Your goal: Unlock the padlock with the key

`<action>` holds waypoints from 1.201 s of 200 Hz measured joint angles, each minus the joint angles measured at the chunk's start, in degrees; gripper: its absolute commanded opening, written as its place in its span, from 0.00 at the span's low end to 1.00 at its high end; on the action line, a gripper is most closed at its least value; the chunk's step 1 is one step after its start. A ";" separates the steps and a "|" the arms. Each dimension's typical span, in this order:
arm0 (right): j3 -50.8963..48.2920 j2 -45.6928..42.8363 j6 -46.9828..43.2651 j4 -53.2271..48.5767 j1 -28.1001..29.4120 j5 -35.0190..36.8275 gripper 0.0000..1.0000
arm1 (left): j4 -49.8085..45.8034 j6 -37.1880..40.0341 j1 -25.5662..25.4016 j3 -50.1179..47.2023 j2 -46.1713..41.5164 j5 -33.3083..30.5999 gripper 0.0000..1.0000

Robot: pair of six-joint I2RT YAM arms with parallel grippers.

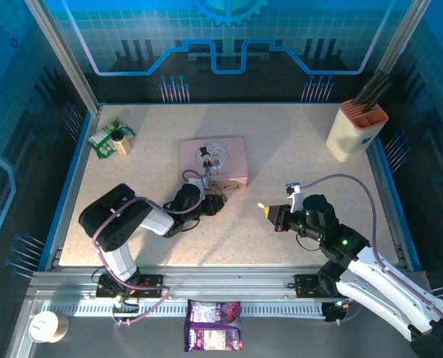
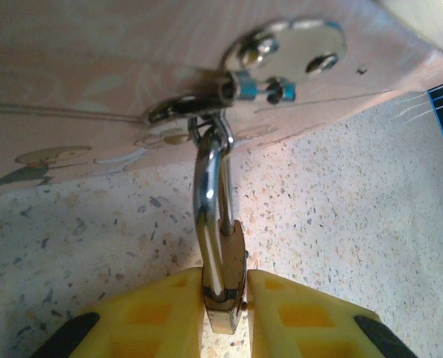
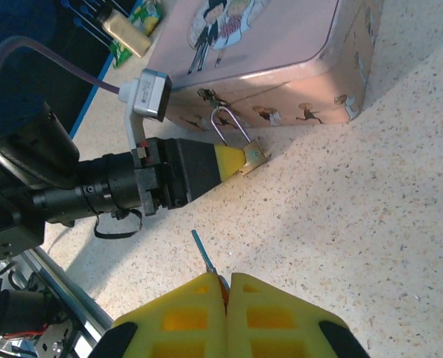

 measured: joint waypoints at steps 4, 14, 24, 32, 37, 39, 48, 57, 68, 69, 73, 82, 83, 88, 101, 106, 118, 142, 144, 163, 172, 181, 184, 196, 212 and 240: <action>-0.07 0.46 0.07 0.28 0.00 -0.11 0.00 | 0.17 -0.02 0.02 -0.09 0.00 -0.02 0.20; -0.37 1.38 0.20 1.07 0.00 -0.26 0.00 | 0.28 -0.02 0.00 -0.15 -0.04 -0.02 0.19; -0.74 2.12 0.52 1.75 0.00 -0.39 0.00 | 0.26 -0.04 0.00 -0.20 -0.24 0.00 0.18; -0.96 2.67 0.74 2.19 0.00 -0.48 0.00 | 0.17 -0.04 0.00 -0.33 -0.52 -0.02 0.18; -1.07 2.99 0.81 2.47 0.00 -0.57 0.00 | 0.15 -0.04 0.00 -0.48 -0.74 0.00 0.17; -1.11 3.23 0.96 2.64 0.00 -0.61 0.00 | 0.15 -0.04 0.00 -0.55 -0.85 0.00 0.17; -1.22 4.13 1.16 3.30 0.00 -0.70 0.00 | 0.11 -0.04 0.00 -0.85 -1.20 -0.02 0.17; -1.25 5.05 1.38 3.98 0.00 -0.98 0.00 | -0.11 -0.09 0.00 -1.01 -1.57 -0.02 0.16; -1.25 6.54 1.64 4.96 0.00 -1.53 0.00 | -0.46 -0.28 0.00 -1.05 -1.95 0.00 0.16; -1.25 6.62 1.66 5.01 0.00 -1.51 0.00 | -0.48 -0.31 0.00 -1.05 -1.95 0.00 0.15; -1.25 7.15 1.81 5.31 0.00 -1.66 0.00 | -0.61 -0.55 0.00 -1.07 -2.05 0.00 0.15; -1.25 8.33 2.03 5.79 0.00 -1.95 0.00 | -0.83 -0.94 0.02 -1.09 -2.29 0.00 0.14; -1.25 8.41 2.01 5.84 0.00 -1.99 0.00 | -0.85 -0.96 0.02 -1.11 -2.32 0.00 0.14; -1.25 9.14 2.29 6.19 0.00 -2.14 0.00 | -0.98 -1.16 0.02 -1.14 -2.47 0.00 0.14; -1.33 10.84 2.97 7.43 0.00 -2.86 0.00 | -1.36 -1.60 0.09 -1.20 -2.91 0.04 0.13; -1.46 11.45 3.34 8.04 0.00 -3.21 0.00 | -1.49 -1.75 0.09 -1.22 -3.04 0.04 0.13; -1.95 13.09 4.44 9.86 0.00 -4.11 0.00 | -2.08 -2.21 0.17 -1.22 -3.56 0.04 0.11; -3.15 16.22 7.02 12.31 0.00 -4.79 0.00 | -3.74 -3.10 0.24 -1.22 -4.98 0.09 0.08; -3.23 16.35 7.13 12.41 0.00 -4.79 0.00 | -3.82 -3.10 0.24 -1.22 -5.14 0.09 0.08; -4.02 17.22 8.63 13.14 -0.02 -4.74 0.00 | -5.27 -3.28 0.24 -1.22 -6.21 0.04 0.07; -4.02 17.68 8.87 13.49 -0.02 -4.90 0.00 | -5.92 -3.32 0.28 -1.22 -6.73 0.07 0.07; -4.02 18.27 8.98 14.10 -0.07 -5.38 0.00 | -6.64 -3.41 0.28 -1.22 -7.15 0.07 0.06; -4.02 18.49 9.07 14.38 -0.15 -5.66 0.00 | -6.80 -3.50 0.28 -1.22 -7.28 0.07 0.06; -4.02 20.26 9.42 15.87 -0.72 -7.65 0.00 | -7.69 -4.04 0.28 -1.18 -7.65 0.09 0.06; -4.02 23.43 10.60 17.97 -2.21 -10.43 0.00 | -9.05 -4.68 0.28 -0.81 -8.20 0.22 0.05; -4.04 27.85 13.57 22.12 -3.82 -13.22 0.00 | -11.37 -6.32 0.28 0.17 -8.79 0.74 0.02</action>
